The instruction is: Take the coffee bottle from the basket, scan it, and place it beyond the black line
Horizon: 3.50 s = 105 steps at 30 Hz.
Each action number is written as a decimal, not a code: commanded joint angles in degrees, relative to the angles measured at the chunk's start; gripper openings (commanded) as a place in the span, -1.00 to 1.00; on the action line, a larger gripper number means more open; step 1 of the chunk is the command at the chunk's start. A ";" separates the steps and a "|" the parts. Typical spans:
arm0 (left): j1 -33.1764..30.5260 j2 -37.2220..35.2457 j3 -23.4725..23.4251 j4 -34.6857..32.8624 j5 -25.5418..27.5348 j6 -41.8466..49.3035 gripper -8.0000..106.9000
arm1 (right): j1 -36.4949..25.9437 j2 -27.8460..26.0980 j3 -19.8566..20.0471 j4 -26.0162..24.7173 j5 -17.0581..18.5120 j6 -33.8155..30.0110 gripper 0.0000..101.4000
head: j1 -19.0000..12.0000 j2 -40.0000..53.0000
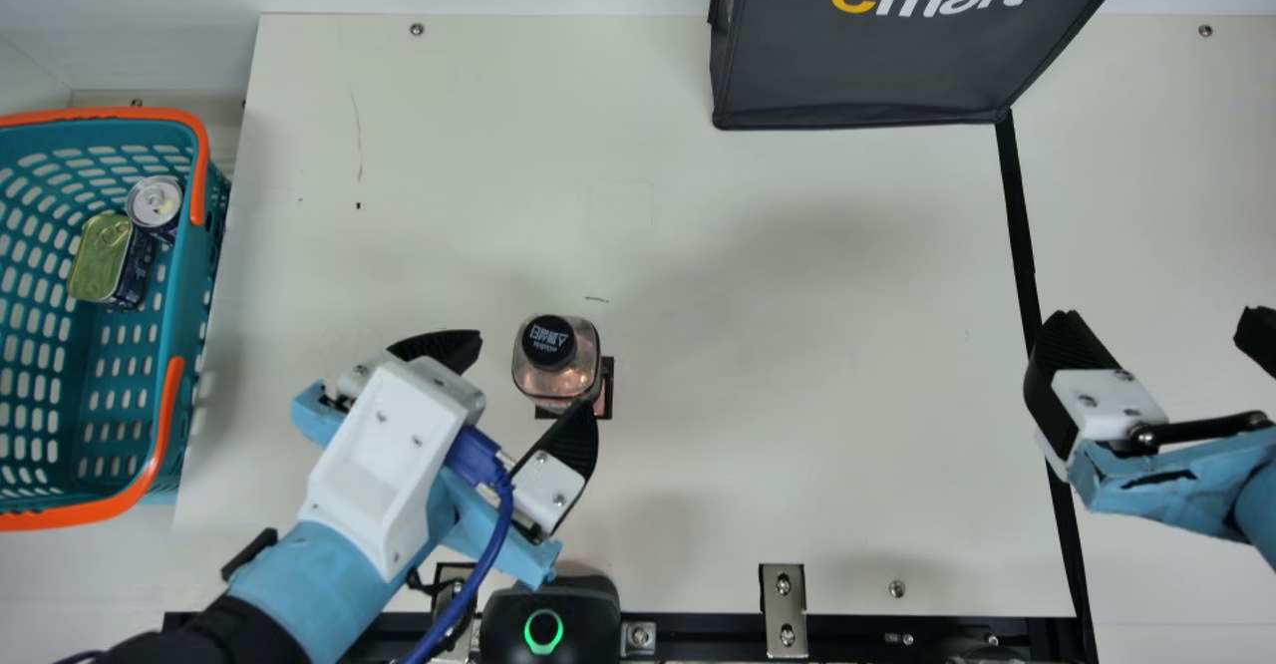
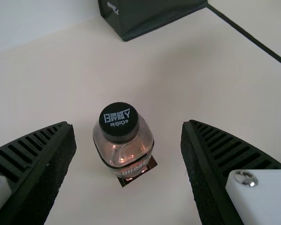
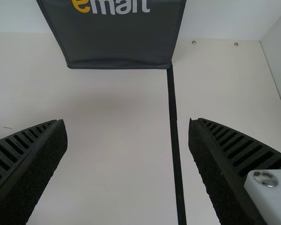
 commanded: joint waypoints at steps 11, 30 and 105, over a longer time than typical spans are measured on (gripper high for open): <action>8.23 2.85 0.74 -2.75 -6.81 2.40 0.71 | 0.00 0.00 0.00 0.00 0.00 0.00 0.79 | -1.57 0.09; 10.54 9.27 -0.55 -0.82 -7.55 -1.69 0.71 | 0.00 0.00 0.00 0.00 0.00 0.00 0.79 | -1.57 0.09; 18.18 8.87 0.01 -9.32 -15.39 12.08 -0.68 | 0.00 0.00 0.00 0.00 0.00 0.00 0.79 | -1.57 0.09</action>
